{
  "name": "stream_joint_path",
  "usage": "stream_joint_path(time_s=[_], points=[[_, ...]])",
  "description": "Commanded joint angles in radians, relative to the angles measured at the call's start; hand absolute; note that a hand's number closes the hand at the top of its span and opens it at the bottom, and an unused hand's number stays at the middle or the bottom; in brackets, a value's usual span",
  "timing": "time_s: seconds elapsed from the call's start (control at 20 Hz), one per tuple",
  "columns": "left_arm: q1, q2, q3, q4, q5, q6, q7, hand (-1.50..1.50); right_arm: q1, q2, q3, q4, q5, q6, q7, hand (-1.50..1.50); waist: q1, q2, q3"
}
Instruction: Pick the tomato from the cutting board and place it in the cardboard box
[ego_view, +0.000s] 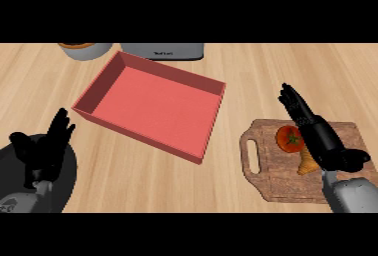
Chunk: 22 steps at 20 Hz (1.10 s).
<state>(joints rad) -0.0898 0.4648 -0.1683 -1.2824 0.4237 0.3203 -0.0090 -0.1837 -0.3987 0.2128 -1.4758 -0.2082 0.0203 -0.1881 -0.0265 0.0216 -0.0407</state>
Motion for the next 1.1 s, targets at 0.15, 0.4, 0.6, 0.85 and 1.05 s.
stream_joint_path(time_s=[0.15,0.4,0.6,0.85,1.05], points=[[-0.013,0.047,-0.049,-0.034,-0.115,0.025,-0.036,0.0,-0.062,0.037,-0.196,-0.057,0.05,-0.254,-0.116,-1.5,0.006,-0.028,0.043],[0.028,0.071,-0.083,-0.051,-0.159,0.014,-0.07,0.0,-0.014,0.038,-0.372,0.047,0.209,-0.652,-0.008,1.5,-0.019,-0.028,0.041],[0.035,0.024,-0.149,-0.144,-0.213,0.071,-0.025,0.0,0.022,0.229,-0.394,0.001,0.177,-0.78,-0.226,-1.5,0.022,-0.026,0.044],[0.03,0.094,-0.094,-0.173,-0.219,0.028,0.042,0.0,0.168,0.103,-0.284,-0.054,0.372,-0.762,-0.09,-1.5,0.019,-0.025,0.039],[0.058,0.046,-0.129,-0.171,-0.255,0.067,-0.002,0.0,0.257,-0.028,-0.224,-0.041,0.533,-0.715,0.108,-1.5,0.018,-0.024,0.036]])
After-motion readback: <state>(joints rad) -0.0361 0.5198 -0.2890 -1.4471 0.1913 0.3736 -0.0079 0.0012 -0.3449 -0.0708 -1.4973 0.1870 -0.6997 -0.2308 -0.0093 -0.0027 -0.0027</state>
